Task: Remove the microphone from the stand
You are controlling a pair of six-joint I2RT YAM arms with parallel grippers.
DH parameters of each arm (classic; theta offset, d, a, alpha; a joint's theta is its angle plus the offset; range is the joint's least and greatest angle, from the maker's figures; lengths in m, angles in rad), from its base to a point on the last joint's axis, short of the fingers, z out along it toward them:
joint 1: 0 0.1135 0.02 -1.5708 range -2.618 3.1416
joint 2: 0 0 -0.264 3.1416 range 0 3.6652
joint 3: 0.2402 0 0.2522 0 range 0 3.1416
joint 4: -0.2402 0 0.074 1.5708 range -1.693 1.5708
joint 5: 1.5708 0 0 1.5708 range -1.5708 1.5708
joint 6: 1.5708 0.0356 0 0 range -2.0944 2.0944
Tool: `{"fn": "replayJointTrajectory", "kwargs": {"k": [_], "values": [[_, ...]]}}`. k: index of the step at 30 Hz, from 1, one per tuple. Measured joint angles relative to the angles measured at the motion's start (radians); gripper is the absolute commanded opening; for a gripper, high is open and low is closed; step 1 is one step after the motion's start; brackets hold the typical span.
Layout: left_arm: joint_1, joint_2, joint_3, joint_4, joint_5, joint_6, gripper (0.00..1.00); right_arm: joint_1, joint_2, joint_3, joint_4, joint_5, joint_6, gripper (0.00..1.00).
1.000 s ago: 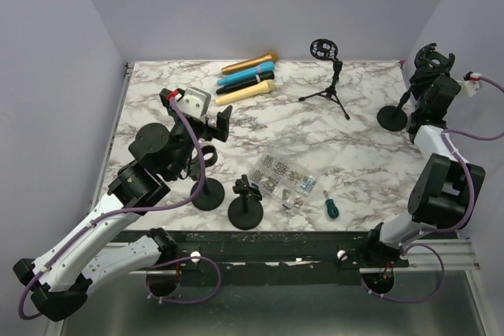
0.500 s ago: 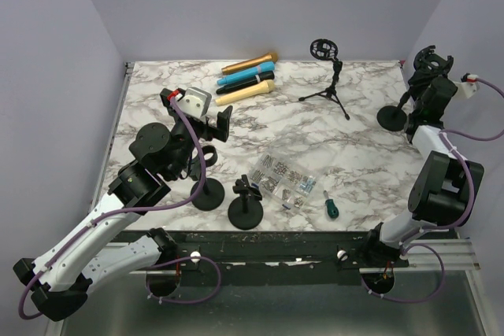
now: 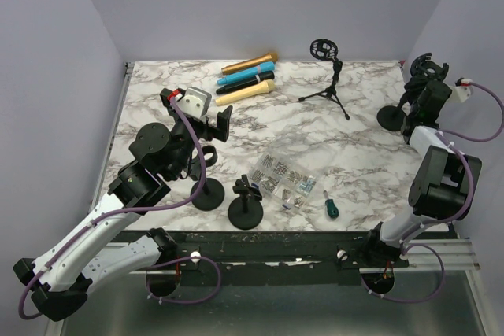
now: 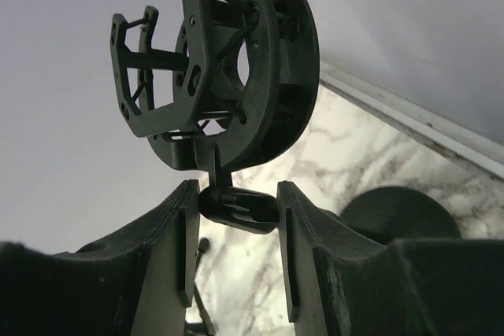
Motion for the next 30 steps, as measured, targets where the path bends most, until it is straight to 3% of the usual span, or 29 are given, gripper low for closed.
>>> {"fn": "replayJointTrajectory", "kwargs": {"k": [10,12,17,19,25,30], "values": [[0.000,0.000,0.000,0.000,0.000,0.000,0.99,0.002,0.033,-0.011,-0.023,0.010,0.000,0.36],[0.000,0.000,0.000,0.000,0.001,0.000,0.99,0.002,0.034,-0.005,-0.032,0.009,-0.003,0.42],[0.000,0.000,0.000,0.000,0.001,0.000,0.99,0.002,0.030,0.019,-0.099,0.007,-0.034,0.74],[0.000,0.000,0.000,0.000,0.001,0.000,0.99,0.003,0.030,0.019,-0.146,0.004,-0.053,0.81],[0.000,0.000,0.000,0.000,0.002,0.000,0.98,0.011,0.011,0.016,-0.314,0.005,-0.108,0.88],[0.000,0.000,0.000,0.000,0.002,0.000,0.99,0.042,-0.095,-0.010,-0.357,0.010,-0.136,0.88]]}}
